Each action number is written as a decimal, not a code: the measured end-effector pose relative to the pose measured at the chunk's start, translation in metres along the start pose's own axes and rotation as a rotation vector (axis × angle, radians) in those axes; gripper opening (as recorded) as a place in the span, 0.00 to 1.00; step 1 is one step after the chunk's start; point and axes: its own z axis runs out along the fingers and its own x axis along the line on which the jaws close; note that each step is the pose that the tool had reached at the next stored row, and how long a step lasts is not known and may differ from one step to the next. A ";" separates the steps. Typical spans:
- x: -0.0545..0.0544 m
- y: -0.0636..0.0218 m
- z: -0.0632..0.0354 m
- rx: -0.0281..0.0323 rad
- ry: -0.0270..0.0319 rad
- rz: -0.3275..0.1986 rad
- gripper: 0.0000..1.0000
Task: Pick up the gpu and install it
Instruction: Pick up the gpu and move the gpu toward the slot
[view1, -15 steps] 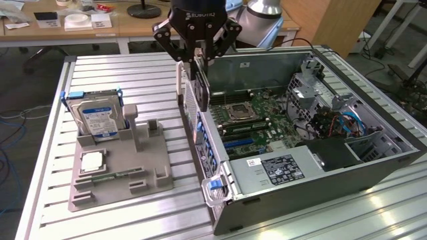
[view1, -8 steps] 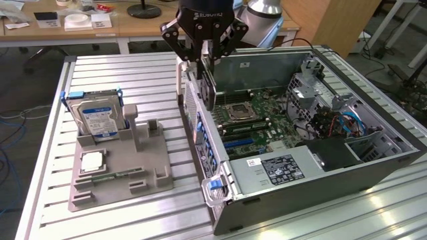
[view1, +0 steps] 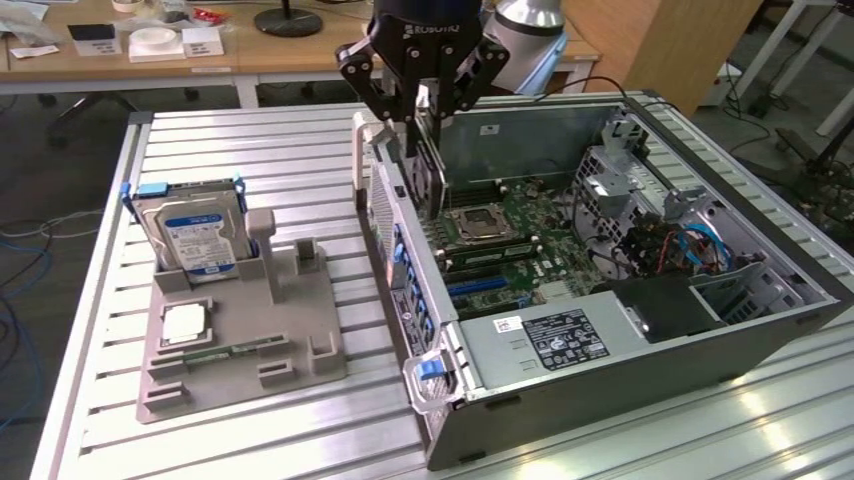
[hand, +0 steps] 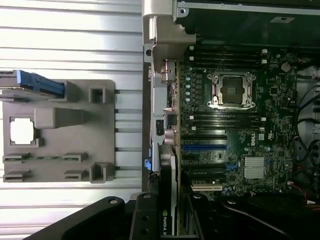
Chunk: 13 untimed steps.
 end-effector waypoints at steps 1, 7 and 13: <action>-0.001 0.0001 0.0001 0.0000 0.0000 0.000 0.27; -0.008 0.0007 0.0005 0.0000 0.0000 0.000 0.27; -0.018 0.0010 0.0011 -0.0001 -0.0001 0.000 0.27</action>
